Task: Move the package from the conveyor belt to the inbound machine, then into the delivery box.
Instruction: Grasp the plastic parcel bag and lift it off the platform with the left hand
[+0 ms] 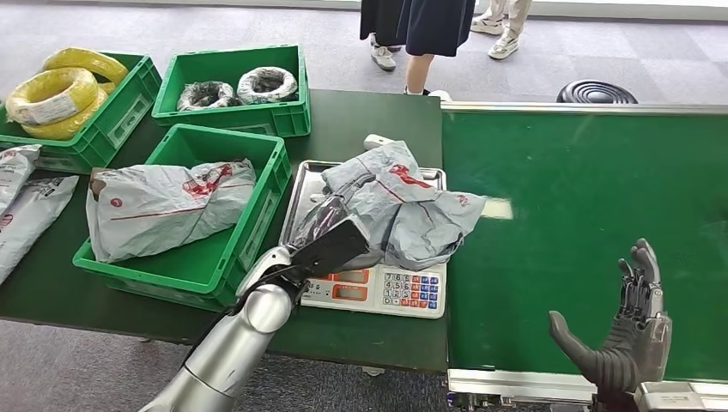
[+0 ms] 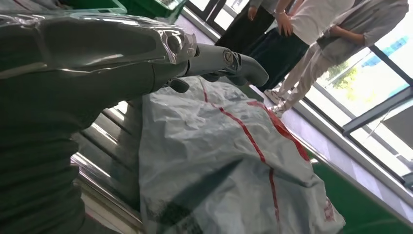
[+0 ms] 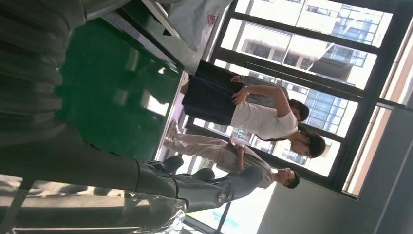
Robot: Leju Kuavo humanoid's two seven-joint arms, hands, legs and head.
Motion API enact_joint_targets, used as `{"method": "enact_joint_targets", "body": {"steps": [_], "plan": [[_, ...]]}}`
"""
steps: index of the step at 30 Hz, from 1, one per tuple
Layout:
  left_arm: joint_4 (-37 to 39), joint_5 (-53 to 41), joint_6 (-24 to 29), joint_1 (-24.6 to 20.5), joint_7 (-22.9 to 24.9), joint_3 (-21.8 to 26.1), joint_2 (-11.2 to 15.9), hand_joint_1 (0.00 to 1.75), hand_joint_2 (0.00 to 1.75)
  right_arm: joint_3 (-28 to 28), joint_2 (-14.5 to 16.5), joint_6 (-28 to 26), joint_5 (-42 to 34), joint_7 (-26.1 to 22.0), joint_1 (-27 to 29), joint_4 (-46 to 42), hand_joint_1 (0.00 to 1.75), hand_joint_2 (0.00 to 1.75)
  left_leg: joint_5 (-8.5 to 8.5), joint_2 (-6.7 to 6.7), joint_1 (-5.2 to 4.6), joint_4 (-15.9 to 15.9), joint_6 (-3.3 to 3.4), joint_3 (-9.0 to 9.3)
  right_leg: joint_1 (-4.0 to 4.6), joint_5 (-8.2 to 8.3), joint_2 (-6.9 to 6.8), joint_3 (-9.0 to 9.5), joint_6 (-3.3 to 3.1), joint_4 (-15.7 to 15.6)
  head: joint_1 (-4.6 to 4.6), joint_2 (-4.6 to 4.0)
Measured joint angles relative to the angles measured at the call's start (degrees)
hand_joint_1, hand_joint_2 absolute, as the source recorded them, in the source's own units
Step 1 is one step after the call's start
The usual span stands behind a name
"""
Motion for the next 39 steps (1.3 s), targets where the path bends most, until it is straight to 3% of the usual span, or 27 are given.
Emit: {"method": "enact_joint_targets", "body": {"steps": [6, 14, 18, 22, 27, 29, 31, 33, 39], "plan": [[7.78, -0.75, 3.64, -4.36, 0.99, -2.63, -3.87, 0.00, 1.75, 1.12, 1.66, -1.21, -0.06, -0.59, 0.45, -1.38, 0.00, 1.75, 0.01, 0.00, 0.00, 0.01, 0.00, -0.01, 0.00, 0.00, 0.01, -0.01, 0.00, 0.00, 0.01, 0.00], [18.18, -5.17, 21.42, -10.33, 6.03, -10.75, -6.62, 0.00, 1.75, 4.05, 2.95, -3.65, -2.71, -1.81, 0.67, -4.05, 0.00, 1.75, 0.01, -0.01, 0.00, 0.01, 0.01, -0.01, 0.00, 0.00, 0.02, -0.01, 0.00, 0.00, 0.00, 0.00], [23.44, -6.82, 25.95, -13.06, 11.79, -16.78, -6.88, 0.26, 1.75, 5.83, 2.79, -5.33, -5.07, -2.04, 1.23, -5.95, 0.00, 1.75, 0.01, 0.01, 0.00, 0.01, 0.01, -0.02, 0.00, 0.00, 0.02, -0.01, 0.00, 0.01, -0.01, 0.00], [29.63, -11.30, 27.19, -16.02, 19.37, -22.72, -6.93, 0.03, 1.75, 8.55, 2.21, -6.15, -6.60, -2.04, 1.14, -7.52, 0.00, 1.75, 0.01, 0.02, 0.00, 0.00, 0.01, -0.02, 0.00, 0.00, 0.02, 0.01, 0.00, 0.01, 0.01, 0.00], [37.25, -16.29, 27.46, -18.27, 24.24, -25.91, -6.57, 0.00, 1.75, 12.01, 1.03, -5.59, -7.98, -2.04, -0.43, -7.60, 0.00, 1.75, 0.03, 0.04, 0.00, 0.00, 0.00, 0.02, 0.01, 0.01, 0.04, 0.05, -0.01, 0.03, 0.00, 0.00], [39.42, -17.81, 26.85, -18.84, 26.02, -26.36, -6.10, 0.67, 1.75, 12.95, 0.69, -5.03, -8.37, -2.04, -1.40, -7.38, 0.00, 1.75, 0.03, 0.04, 0.00, -0.01, 0.01, 0.03, 0.01, 0.01, 0.04, 0.08, -0.01, 0.03, 0.01, 0.00], [41.06, -18.68, 25.82, -19.37, 27.52, -26.54, -5.52, 1.52, 1.75, 13.81, 0.52, -4.56, -8.36, -2.04, -2.39, -7.00, 0.00, 1.75, 0.03, 0.04, 0.00, -0.01, 0.01, 0.08, 0.01, 0.01, 0.04, 0.13, -0.01, 0.03, 0.01, 0.00], [42.22, -18.83, 25.22, -19.77, 28.06, -26.51, -4.93, 1.72, 1.75, 14.66, 0.46, -4.33, -8.11, -2.04, -3.37, -6.39, 0.00, 1.75, 0.03, 0.05, 0.00, -0.02, 0.01, 0.15, 0.01, 0.01, 0.04, 0.19, -0.01, 0.03, 0.01, 0.00], [43.44, -14.62, 27.20, -19.89, 22.60, -23.34, -3.65, 1.75, 1.75, 16.22, 0.44, -4.22, -7.43, -2.04, -5.56, -4.06, 0.00, 1.75, 0.06, 0.05, 0.00, -0.02, 0.02, 0.22, 0.01, 0.02, 0.04, 0.27, -0.02, 0.03, 0.01, 0.00]]}}
